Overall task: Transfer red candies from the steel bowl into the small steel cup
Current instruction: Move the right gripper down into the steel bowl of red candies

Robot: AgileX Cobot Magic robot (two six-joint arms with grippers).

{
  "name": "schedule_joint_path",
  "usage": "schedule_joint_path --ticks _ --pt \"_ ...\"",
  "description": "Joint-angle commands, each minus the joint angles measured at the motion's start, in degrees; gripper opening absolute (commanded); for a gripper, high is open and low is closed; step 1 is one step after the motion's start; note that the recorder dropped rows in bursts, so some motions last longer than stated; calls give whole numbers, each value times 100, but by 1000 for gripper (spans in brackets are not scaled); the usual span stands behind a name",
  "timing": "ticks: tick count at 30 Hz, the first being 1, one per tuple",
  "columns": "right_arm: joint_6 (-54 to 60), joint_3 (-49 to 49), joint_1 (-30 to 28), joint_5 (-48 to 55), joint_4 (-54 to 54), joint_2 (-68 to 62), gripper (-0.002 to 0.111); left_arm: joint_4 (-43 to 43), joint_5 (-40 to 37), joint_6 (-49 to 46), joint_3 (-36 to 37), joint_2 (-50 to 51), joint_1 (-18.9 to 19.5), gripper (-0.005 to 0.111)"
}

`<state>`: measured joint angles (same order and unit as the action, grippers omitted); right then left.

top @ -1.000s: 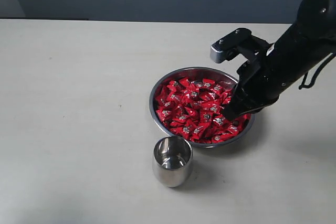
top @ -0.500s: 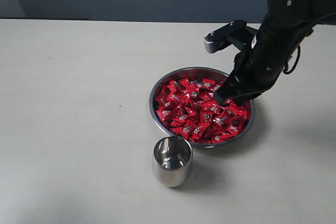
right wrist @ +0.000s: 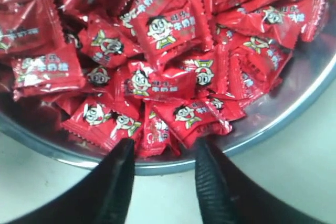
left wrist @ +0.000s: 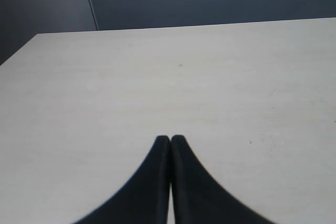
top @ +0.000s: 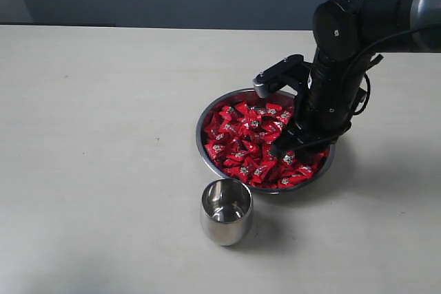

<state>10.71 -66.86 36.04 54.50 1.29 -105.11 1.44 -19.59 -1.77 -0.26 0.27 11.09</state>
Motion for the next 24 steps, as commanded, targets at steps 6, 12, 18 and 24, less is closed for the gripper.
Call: schedule_joint_path --ticks 6,12,18,24 --pt "-16 -40 11 -164 335 -89 38 11 45 8 26 -27 -38 0" --pt "-16 -40 11 -271 335 -262 38 11 45 8 26 -27 -38 0" --pt "-16 -40 11 -390 352 -446 38 11 45 8 26 -27 -38 0" --pt "-46 -40 11 -402 352 -445 34 11 45 8 26 -27 -38 0"
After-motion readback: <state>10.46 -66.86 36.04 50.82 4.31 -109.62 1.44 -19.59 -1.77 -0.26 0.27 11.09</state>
